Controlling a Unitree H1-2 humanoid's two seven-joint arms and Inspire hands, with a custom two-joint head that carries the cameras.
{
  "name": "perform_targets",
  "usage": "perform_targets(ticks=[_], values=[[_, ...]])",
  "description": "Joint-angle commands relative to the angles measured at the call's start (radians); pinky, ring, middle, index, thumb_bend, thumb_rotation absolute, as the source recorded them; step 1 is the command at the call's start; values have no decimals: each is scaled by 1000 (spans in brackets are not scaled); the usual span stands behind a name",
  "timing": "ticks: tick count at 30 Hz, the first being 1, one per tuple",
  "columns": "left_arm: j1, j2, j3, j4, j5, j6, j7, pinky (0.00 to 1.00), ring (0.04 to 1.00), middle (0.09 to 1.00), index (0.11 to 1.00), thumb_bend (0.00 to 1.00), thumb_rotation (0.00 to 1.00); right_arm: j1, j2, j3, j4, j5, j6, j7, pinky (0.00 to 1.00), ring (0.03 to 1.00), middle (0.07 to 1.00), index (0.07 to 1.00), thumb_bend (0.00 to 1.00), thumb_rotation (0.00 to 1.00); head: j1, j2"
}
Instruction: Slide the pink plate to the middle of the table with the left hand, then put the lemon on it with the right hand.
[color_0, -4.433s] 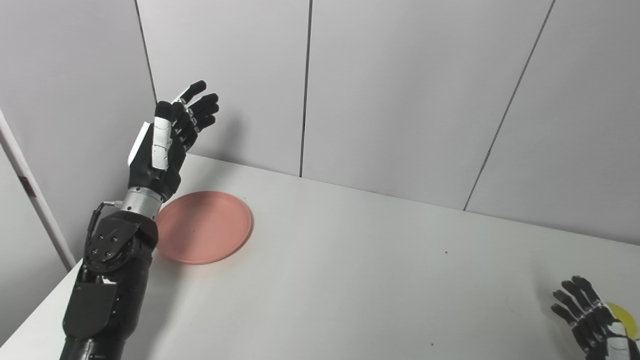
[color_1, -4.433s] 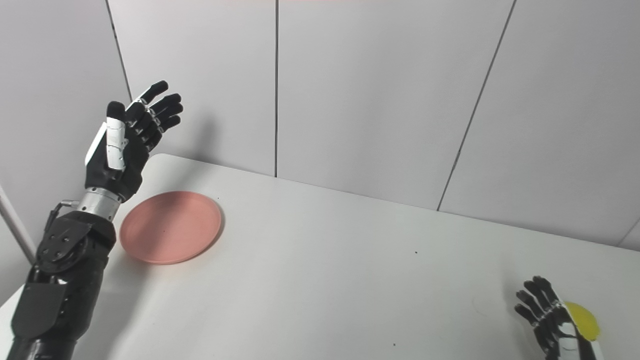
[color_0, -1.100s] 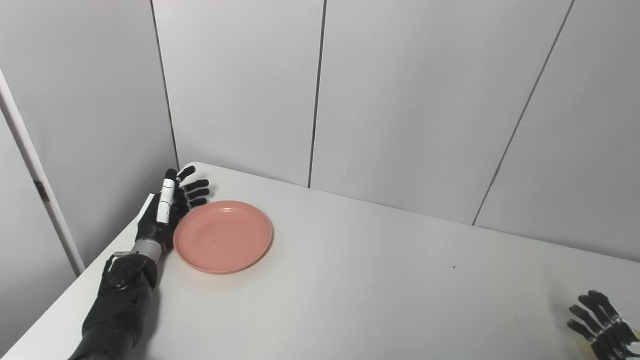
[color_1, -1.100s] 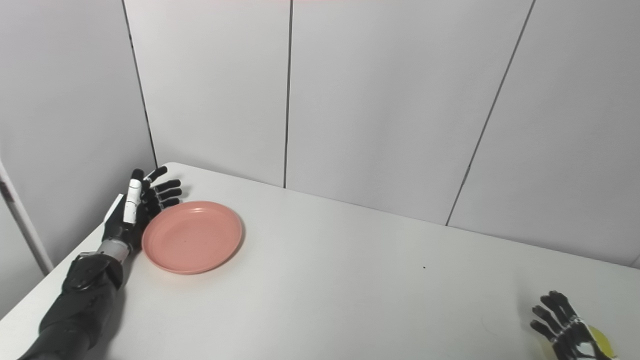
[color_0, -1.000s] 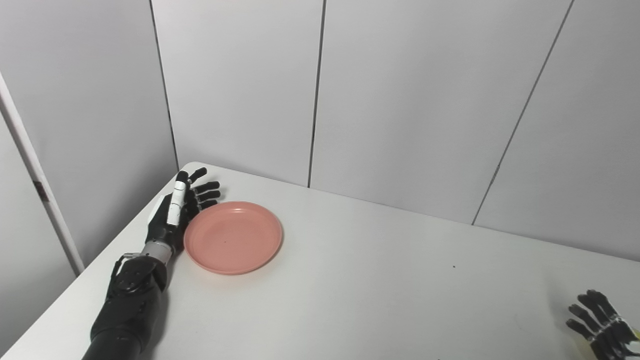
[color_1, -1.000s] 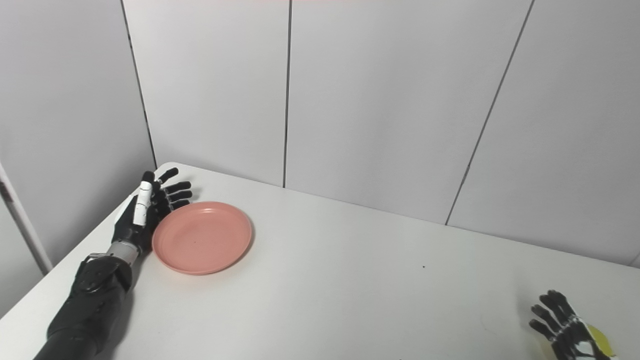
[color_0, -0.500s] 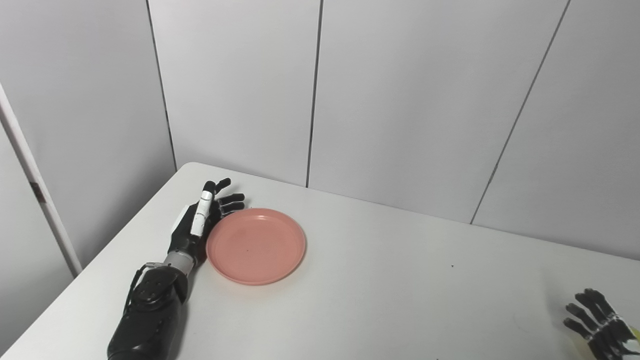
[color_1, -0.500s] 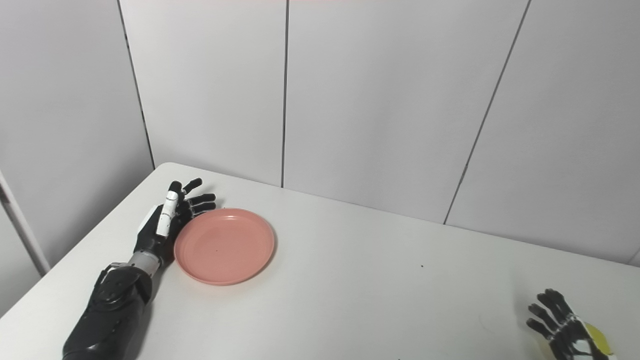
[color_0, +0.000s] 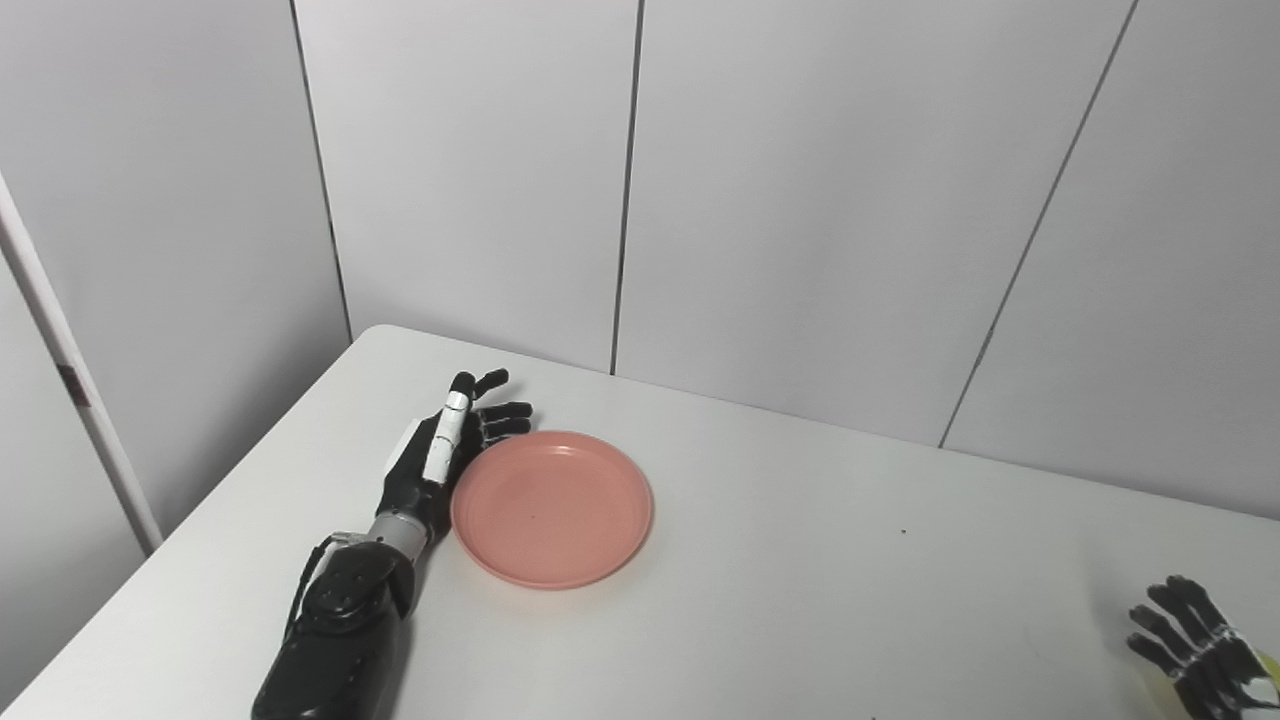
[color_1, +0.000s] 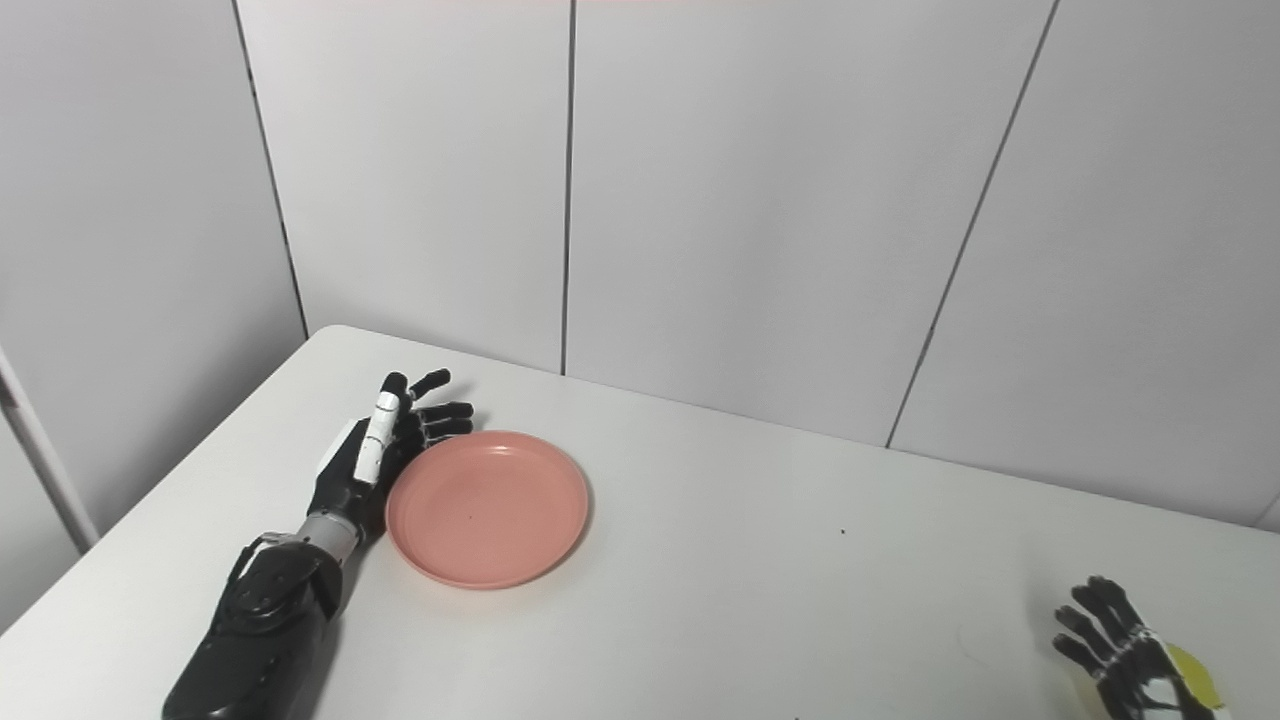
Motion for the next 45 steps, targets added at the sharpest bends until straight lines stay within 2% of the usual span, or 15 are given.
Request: perform_targets(ticks=[1, 3, 7, 16, 22, 34, 45], values=[[-31, -8, -6, -29, 3, -9, 6, 728, 716, 696, 828, 667, 1000, 115, 74, 30, 91, 10, -14, 4, 837, 857, 894, 896, 937, 1000, 1, 1], [-33, -15, -10, -25, 6, -14, 5, 728, 715, 696, 828, 669, 1000, 117, 78, 30, 86, 10, -12, 1, 832, 854, 892, 894, 937, 1000, -6, 2], [-38, -30, -21, -14, 4, -15, -7, 730, 717, 704, 829, 752, 982, 123, 83, 31, 75, 7, -12, -4, 822, 849, 887, 890, 941, 1000, -17, 5], [-43, -76, -31, 33, -17, -26, -40, 735, 741, 731, 866, 654, 1000, 134, 89, 34, 48, -3, 0, -13, 805, 840, 877, 883, 946, 1000, -36, 9], [-42, -102, -48, 69, 2, -53, -41, 777, 729, 717, 848, 702, 991, 143, 93, 35, 27, -7, 4, -15, 806, 839, 873, 880, 941, 1000, -50, 15], [-11, -134, -74, 28, 9, -38, -42, 759, 730, 732, 848, 689, 978, 154, 105, 42, -8, -31, 10, -31, 802, 838, 874, 879, 946, 1000, -91, 24], [15, -150, -102, -14, 8, -6, -51, 751, 716, 700, 850, 701, 968, 167, 124, 65, -62, -71, 24, -68, 808, 846, 878, 886, 929, 1000, -135, 33]])
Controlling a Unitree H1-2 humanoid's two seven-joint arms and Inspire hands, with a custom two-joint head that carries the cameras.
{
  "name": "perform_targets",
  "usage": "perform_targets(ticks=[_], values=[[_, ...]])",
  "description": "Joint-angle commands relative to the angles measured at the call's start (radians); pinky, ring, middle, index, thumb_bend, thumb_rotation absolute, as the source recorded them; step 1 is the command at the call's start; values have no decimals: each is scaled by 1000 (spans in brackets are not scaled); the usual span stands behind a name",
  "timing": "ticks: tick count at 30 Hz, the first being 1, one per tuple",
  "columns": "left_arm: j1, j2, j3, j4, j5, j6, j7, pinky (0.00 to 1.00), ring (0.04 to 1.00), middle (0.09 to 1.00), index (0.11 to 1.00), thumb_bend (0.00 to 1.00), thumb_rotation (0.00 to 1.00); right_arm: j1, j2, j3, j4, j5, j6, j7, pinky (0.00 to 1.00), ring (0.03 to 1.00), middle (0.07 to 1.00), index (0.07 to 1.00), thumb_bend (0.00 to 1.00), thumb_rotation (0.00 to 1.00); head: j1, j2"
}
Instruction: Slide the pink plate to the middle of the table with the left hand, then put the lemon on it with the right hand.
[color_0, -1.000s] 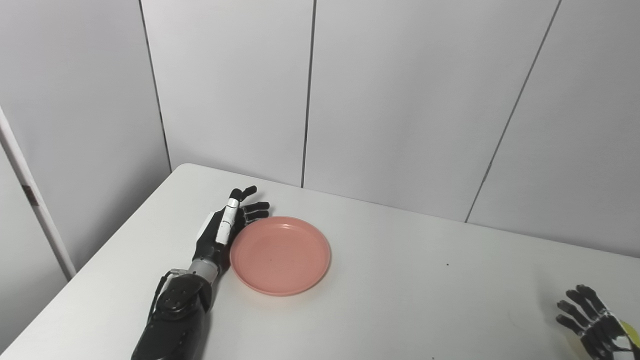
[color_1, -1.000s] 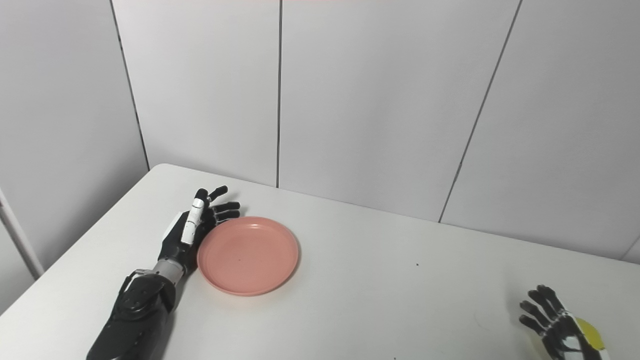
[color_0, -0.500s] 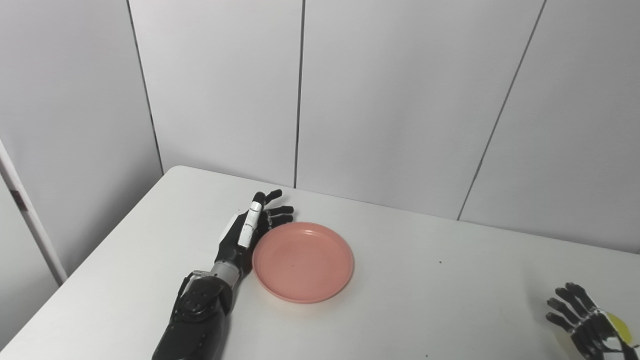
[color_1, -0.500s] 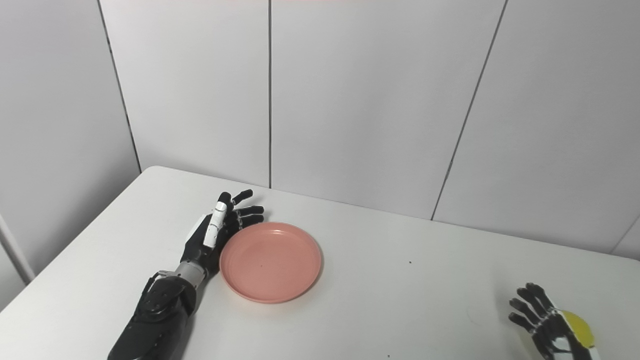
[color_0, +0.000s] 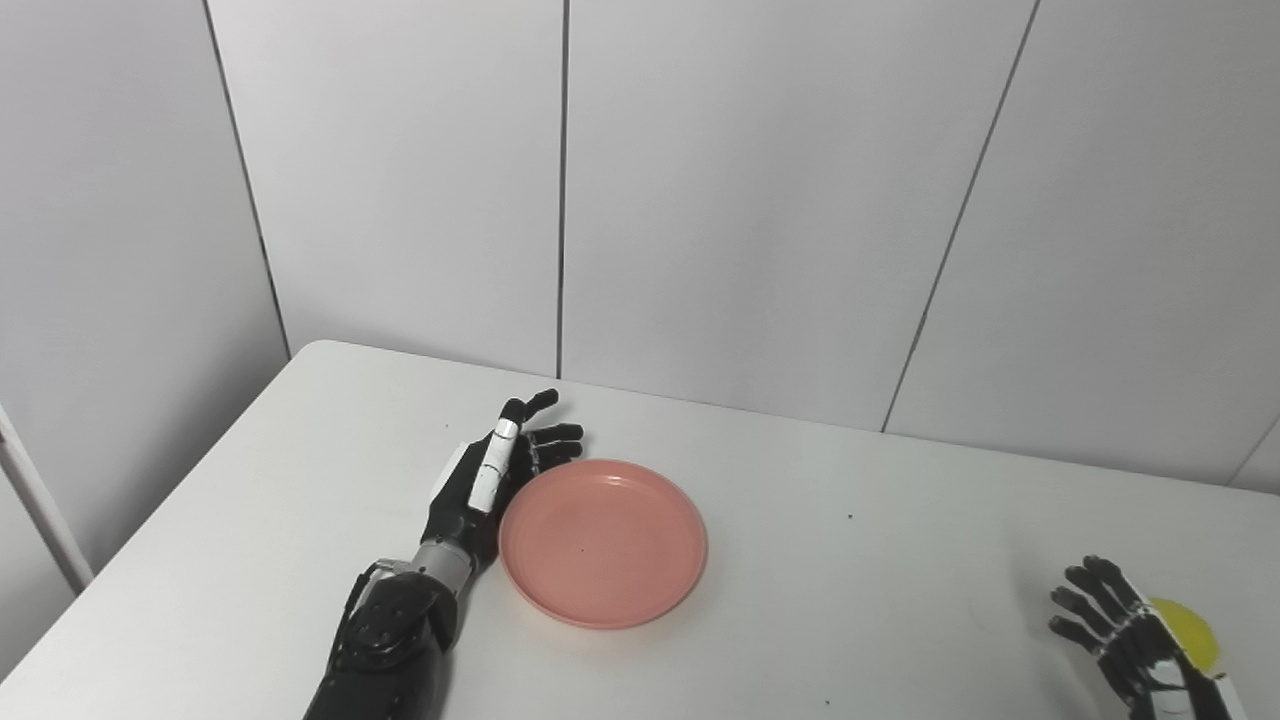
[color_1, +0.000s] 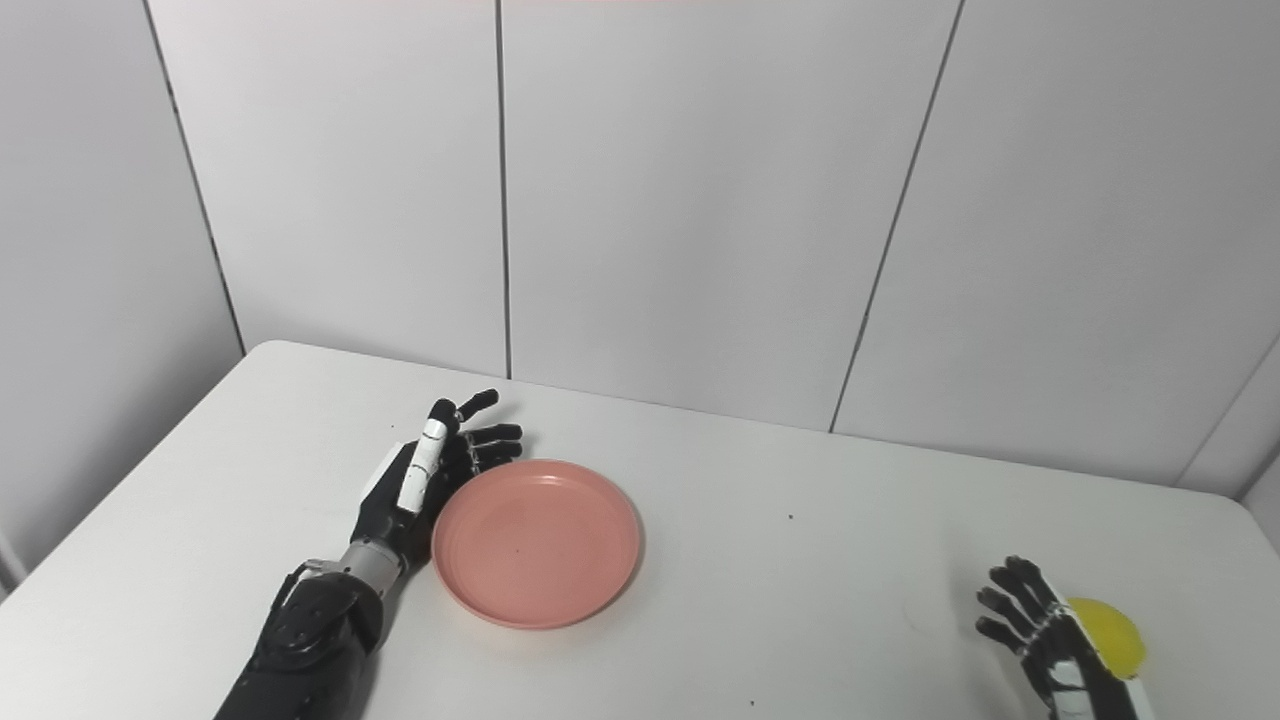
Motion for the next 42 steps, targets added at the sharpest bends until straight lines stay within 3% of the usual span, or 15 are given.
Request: perform_targets(ticks=[1, 13, 18, 25, 32, 36, 42], values=[[26, -18, -13, 6, 5, -1, -12, 755, 719, 702, 852, 704, 971, 94, 79, 40, 61, -5, 27, -24, 809, 846, 879, 886, 929, 1000, -7, 4], [45, -53, -30, -36, 0, 13, -12, 771, 710, 691, 829, 699, 964, 106, 99, 59, -5, -34, 67, -62, 814, 852, 886, 891, 940, 1000, -38, 23], [45, -84, -41, -45, 7, 15, 2, 704, 689, 685, 824, 718, 971, 109, 103, 67, -29, -49, 80, -74, 816, 853, 888, 897, 951, 1000, -45, 29], [49, -110, -56, -61, 11, 23, 2, 681, 677, 679, 814, 708, 971, 112, 108, 77, -46, -55, 89, -84, 819, 852, 887, 894, 946, 1000, -52, 32], [62, -151, -52, -93, 0, 53, 5, 727, 702, 696, 865, 698, 953, 112, 115, 84, -57, -69, 96, -91, 821, 853, 885, 894, 952, 1000, -70, 34], [59, -150, -50, -101, 0, 71, -3, 769, 709, 694, 874, 713, 952, 114, 131, 92, -76, -78, 112, -99, 814, 848, 879, 892, 954, 1000, -100, 39], [50, -145, -43, -103, -7, 82, -7, 743, 696, 688, 866, 708, 936, 115, 150, 101, -97, -96, 129, -115, 804, 836, 869, 881, 938, 1000, -124, 46]])
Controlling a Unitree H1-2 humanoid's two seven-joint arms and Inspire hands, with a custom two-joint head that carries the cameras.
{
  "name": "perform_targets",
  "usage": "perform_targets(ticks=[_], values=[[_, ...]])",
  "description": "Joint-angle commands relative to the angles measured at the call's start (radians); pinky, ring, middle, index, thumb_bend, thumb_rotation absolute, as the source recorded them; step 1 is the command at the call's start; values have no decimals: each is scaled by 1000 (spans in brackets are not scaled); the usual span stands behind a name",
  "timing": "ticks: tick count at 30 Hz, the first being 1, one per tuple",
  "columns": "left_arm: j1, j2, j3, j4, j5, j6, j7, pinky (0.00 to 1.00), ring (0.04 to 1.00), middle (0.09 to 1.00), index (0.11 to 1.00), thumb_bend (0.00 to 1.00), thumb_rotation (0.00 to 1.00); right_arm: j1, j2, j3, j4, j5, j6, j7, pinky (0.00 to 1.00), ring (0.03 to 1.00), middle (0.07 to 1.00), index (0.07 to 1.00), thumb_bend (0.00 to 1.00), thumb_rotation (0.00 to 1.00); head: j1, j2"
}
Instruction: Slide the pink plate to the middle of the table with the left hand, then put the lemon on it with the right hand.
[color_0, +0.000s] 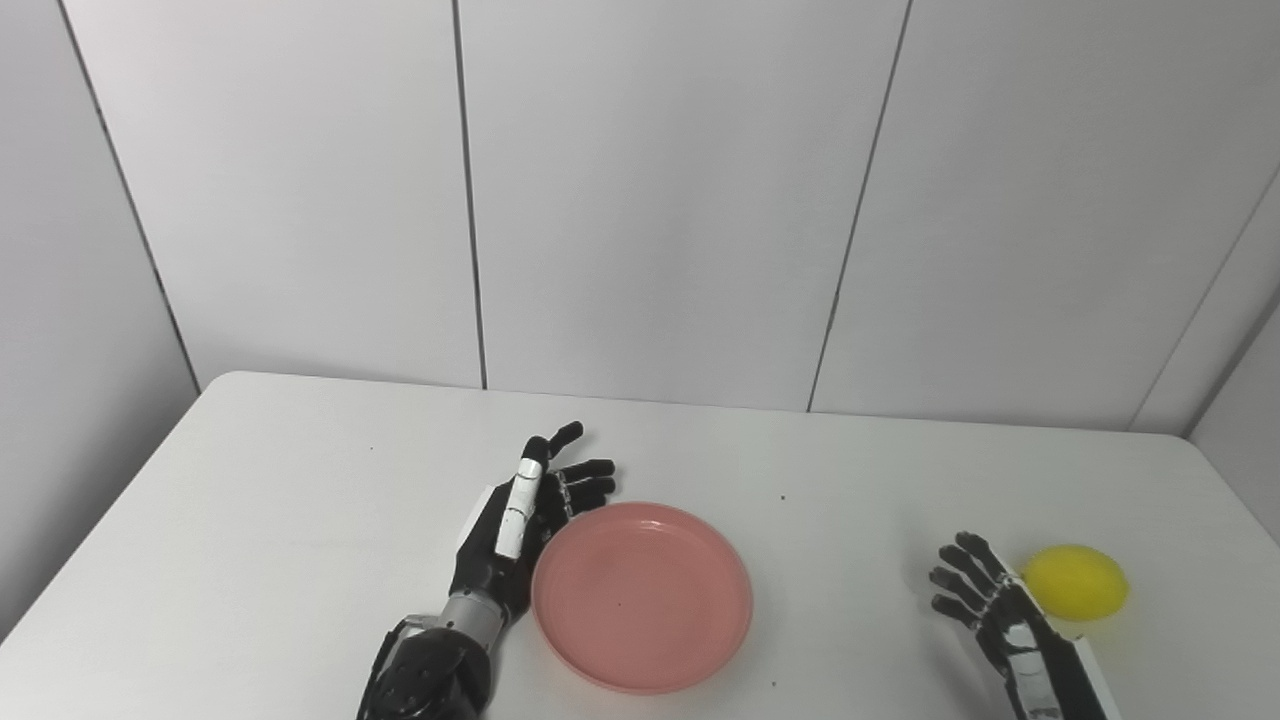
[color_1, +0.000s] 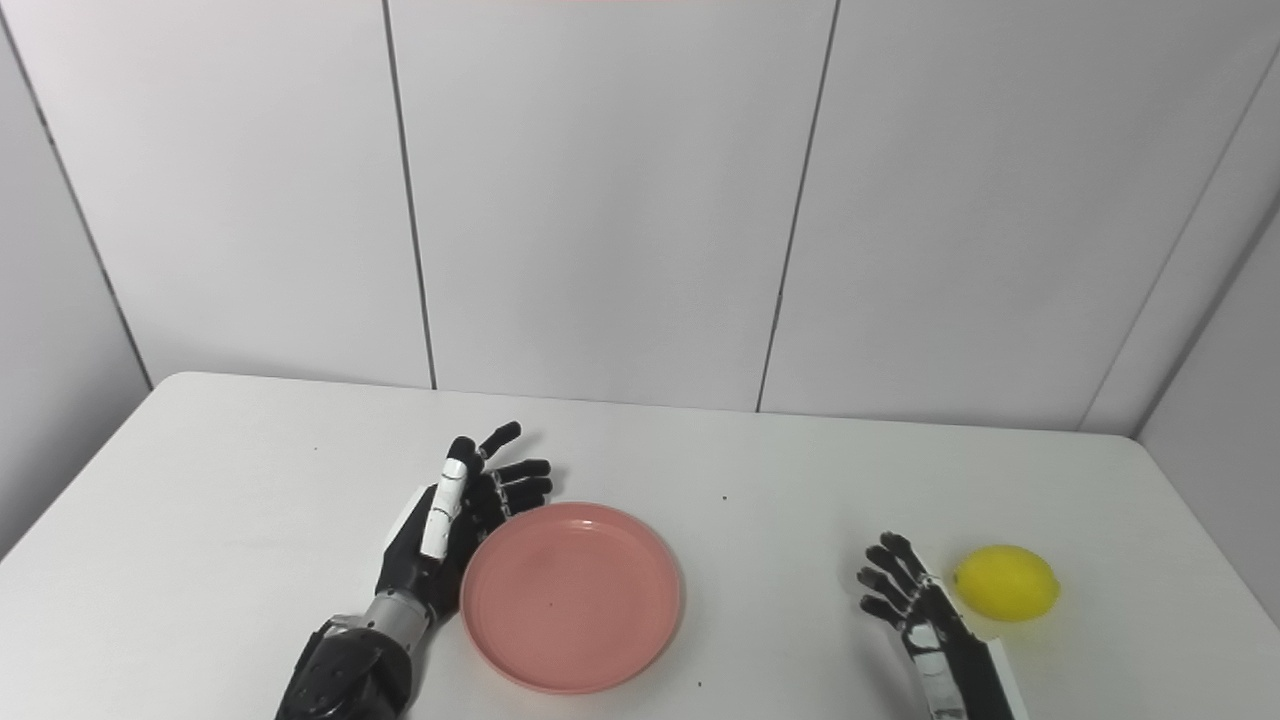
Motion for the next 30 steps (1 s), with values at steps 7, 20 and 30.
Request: perform_targets(ticks=[7, 20, 30], values=[[3, -8, -16, -17, 4, 27, 7, 717, 688, 683, 864, 706, 947, 57, 58, 36, 18, -8, 46, -24, 804, 838, 877, 882, 940, 1000, -15, 14], [16, -11, -14, -37, 5, 50, 20, 739, 704, 688, 902, 696, 942, 68, 72, 38, -34, -19, 90, -30, 804, 839, 870, 874, 942, 1000, -39, 34], [18, -4, -3, -25, -7, 46, 7, 764, 715, 700, 926, 666, 958, 68, 77, 49, -48, -30, 97, -47, 814, 837, 872, 874, 929, 1000, -54, 44]])
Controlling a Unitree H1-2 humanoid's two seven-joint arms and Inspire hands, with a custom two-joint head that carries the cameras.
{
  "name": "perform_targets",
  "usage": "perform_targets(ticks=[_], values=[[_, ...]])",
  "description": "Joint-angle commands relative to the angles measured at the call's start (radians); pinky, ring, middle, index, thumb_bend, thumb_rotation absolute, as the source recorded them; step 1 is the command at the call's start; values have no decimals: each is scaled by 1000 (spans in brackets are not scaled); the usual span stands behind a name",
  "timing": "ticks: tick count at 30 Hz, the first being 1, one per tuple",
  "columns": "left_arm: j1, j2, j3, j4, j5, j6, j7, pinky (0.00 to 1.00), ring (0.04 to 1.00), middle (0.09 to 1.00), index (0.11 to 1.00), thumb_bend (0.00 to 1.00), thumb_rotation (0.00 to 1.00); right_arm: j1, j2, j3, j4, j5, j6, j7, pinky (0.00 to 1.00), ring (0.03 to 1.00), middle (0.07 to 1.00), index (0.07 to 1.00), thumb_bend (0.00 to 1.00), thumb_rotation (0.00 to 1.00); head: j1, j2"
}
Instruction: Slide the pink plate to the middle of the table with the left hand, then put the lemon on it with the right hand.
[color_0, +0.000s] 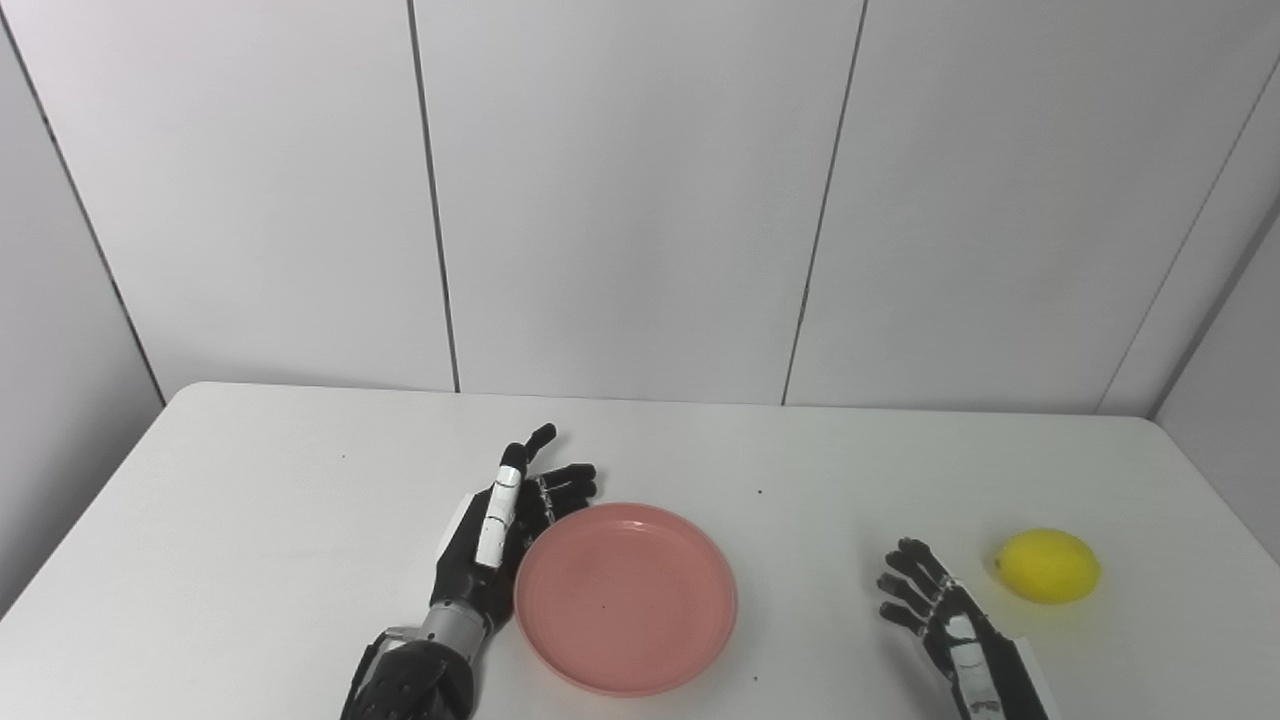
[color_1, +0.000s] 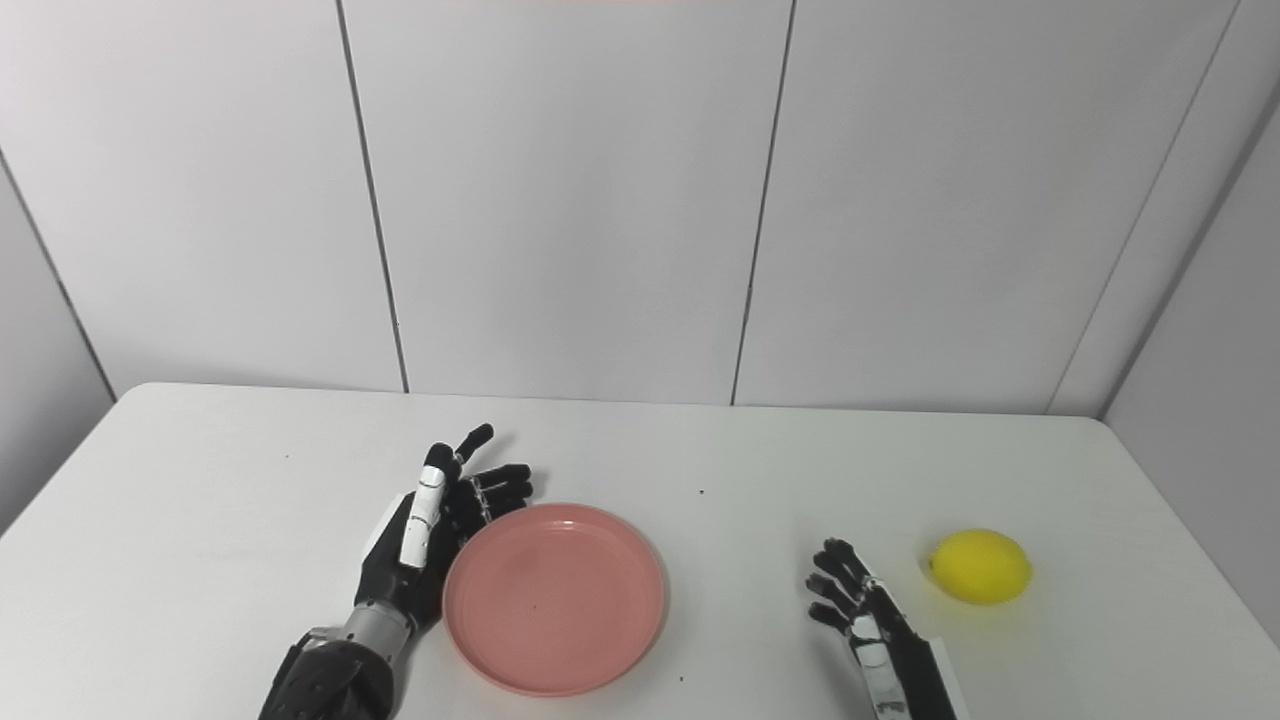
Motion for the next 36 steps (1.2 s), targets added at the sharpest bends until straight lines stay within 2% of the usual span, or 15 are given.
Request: perform_targets(ticks=[1, 4, 9, 18, 24, 25, 26, 27, 32, 36], values=[[1, -1, 6, 8, -20, 20, -4, 775, 718, 702, 930, 663, 960, 34, 24, 16, 19, 4, 17, -7, 817, 838, 872, 874, 927, 1000, -4, 8], [-2, 2, 8, 5, -31, 19, -13, 789, 722, 700, 935, 662, 956, 34, 25, 20, 12, 2, 22, -10, 822, 840, 873, 875, 928, 1000, -9, 15], [-10, 7, 8, -1, -26, 28, -4, 794, 721, 693, 934, 671, 951, 28, 27, 28, -17, -7, 53, -16, 830, 842, 876, 880, 933, 1000, -27, 49], [-12, 20, 7, -23, -18, 49, 1, 748, 708, 693, 914, 696, 935, 24, 41, 35, -49, -32, 89, -34, 799, 835, 866, 873, 935, 1000, -67, 59], [-8, 35, 12, -21, -23, 46, -7, 746, 709, 696, 920, 673, 957, 24, 60, 54, -55, -42, 99, -46, 805, 842, 866, 874, 962, 1000, -131, 48], [-10, 40, 14, -12, -26, 40, -11, 747, 709, 696, 922, 671, 960, 22, 66, 58, -51, -46, 98, -49, 806, 842, 866, 875, 965, 1000, -159, 38], [-11, 43, 16, -5, -28, 35, -14, 770, 721, 699, 925, 667, 961, 21, 70, 62, -49, -50, 98, -51, 810, 845, 868, 877, 965, 1000, -159, 38], [-15, 50, 18, 13, -31, 24, -23, 776, 723, 699, 926, 666, 961, 17, 76, 67, -38, -56, 89, -55, 812, 846, 869, 877, 966, 1000, -197, 22], [-38, 75, 33, 92, -39, -27, -55, 828, 755, 724, 943, 646, 992, -5, 106, 91, -4, -93, 74, -76, 820, 852, 875, 887, 970, 1000, -269, 1], [-60, 90, 49, 159, -52, -66, -82, 847, 772, 722, 956, 690, 951, -18, 124, 105, 12, -104, 77, -85, 846, 865, 887, 898, 953, 1000, -326, -19]])
